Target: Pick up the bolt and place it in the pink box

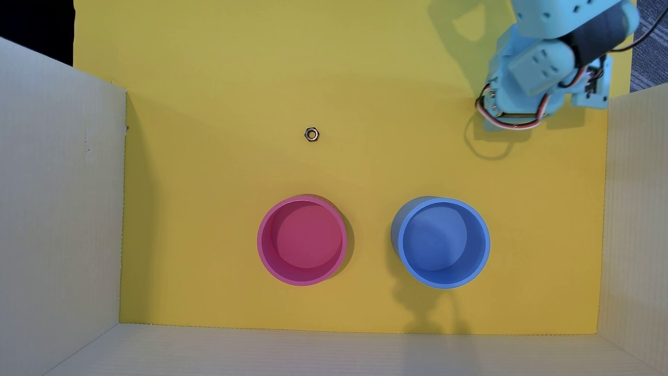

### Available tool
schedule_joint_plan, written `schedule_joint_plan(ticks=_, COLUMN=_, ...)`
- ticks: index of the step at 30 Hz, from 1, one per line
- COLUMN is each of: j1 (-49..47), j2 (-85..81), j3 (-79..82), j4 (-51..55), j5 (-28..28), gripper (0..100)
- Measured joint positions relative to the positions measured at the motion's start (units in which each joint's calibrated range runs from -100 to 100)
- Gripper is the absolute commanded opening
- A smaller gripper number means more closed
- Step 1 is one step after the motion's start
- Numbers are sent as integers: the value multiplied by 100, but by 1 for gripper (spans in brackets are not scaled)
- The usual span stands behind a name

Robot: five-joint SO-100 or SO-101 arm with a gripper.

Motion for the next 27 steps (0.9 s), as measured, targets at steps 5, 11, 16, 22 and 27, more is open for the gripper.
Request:
schedule_joint_plan(ticks=5, j1=-58, j2=153, j3=-9, j4=0, j5=0, gripper=18)
schedule_joint_plan(ticks=11, j1=-66, j2=356, j3=-54, j4=0, j5=0, gripper=17)
schedule_joint_plan(ticks=16, j1=-29, j2=492, j3=-135, j4=-120, j5=0, gripper=1)
schedule_joint_plan(ticks=22, j1=-58, j2=508, j3=-153, j4=-266, j5=0, gripper=1)
schedule_joint_plan(ticks=27, j1=-51, j2=508, j3=-144, j4=-266, j5=0, gripper=1)
